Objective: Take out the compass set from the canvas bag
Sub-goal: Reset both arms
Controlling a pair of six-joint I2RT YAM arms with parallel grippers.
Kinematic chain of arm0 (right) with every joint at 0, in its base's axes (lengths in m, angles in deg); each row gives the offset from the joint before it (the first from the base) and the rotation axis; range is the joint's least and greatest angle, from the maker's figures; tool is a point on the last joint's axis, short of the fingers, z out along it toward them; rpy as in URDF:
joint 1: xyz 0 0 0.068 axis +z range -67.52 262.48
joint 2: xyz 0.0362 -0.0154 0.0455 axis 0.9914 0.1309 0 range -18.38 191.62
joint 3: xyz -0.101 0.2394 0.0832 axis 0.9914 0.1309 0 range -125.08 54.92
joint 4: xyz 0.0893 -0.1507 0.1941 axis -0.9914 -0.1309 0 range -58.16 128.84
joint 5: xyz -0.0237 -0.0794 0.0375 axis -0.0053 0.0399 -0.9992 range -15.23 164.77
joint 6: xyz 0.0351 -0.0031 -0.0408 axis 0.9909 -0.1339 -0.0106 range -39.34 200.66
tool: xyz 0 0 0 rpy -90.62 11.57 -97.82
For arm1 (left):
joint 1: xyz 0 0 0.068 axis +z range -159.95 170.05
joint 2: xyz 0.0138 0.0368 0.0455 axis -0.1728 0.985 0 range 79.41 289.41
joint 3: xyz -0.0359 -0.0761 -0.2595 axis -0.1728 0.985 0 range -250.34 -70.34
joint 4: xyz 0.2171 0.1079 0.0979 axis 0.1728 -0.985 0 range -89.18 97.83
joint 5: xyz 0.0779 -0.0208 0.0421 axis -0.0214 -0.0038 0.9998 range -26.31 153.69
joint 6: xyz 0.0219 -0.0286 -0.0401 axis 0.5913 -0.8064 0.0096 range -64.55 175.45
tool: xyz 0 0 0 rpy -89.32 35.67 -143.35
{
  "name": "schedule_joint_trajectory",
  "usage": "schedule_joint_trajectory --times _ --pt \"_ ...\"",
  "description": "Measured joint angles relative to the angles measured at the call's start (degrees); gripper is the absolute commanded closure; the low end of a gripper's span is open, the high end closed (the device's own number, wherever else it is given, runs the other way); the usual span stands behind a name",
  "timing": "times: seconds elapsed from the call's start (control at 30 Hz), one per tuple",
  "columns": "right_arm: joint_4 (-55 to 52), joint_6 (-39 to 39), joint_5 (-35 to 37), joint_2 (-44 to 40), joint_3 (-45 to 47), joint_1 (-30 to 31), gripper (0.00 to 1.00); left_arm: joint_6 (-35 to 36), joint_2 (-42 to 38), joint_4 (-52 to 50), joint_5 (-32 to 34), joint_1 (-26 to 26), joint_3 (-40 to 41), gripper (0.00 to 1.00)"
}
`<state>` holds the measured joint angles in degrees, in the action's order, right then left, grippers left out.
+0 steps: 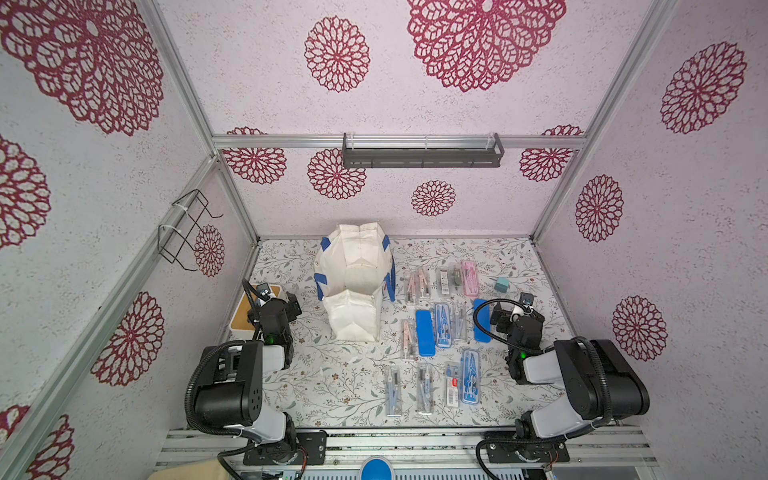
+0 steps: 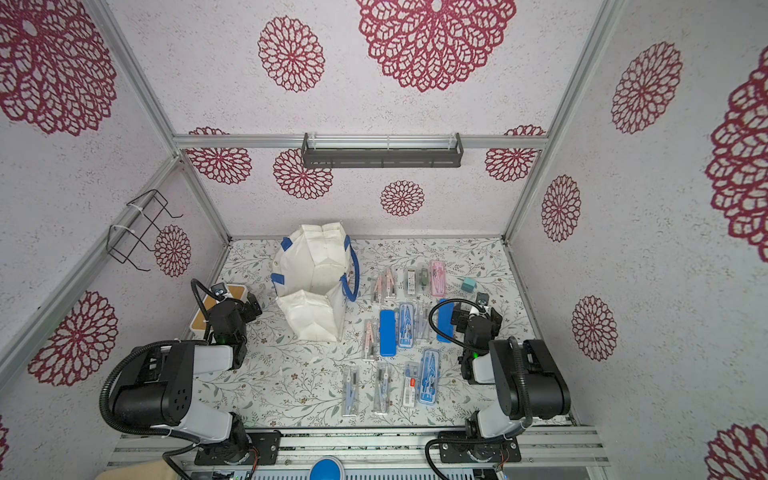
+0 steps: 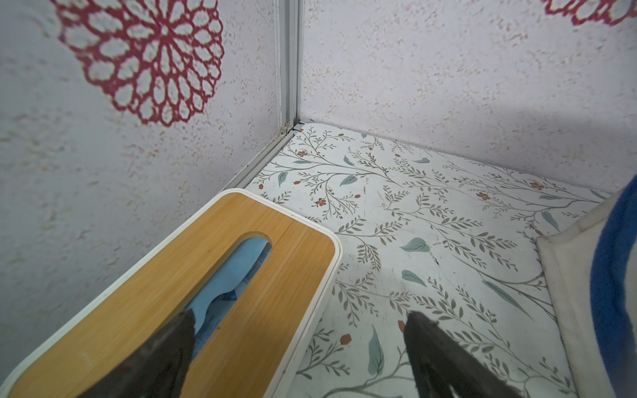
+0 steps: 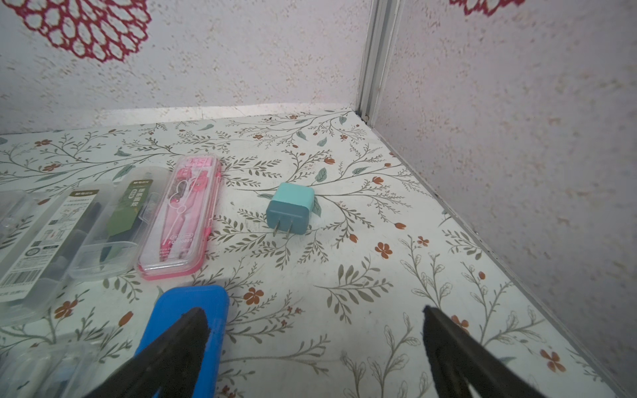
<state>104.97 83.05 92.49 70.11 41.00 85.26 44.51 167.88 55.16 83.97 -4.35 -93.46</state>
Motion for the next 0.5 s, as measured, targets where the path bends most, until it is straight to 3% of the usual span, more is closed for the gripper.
schedule_joint_trajectory --times 0.5 --pt "-0.42 0.04 -1.33 0.02 -0.24 -0.57 0.01 0.04 0.04 -0.28 -0.02 0.04 -1.27 0.03"
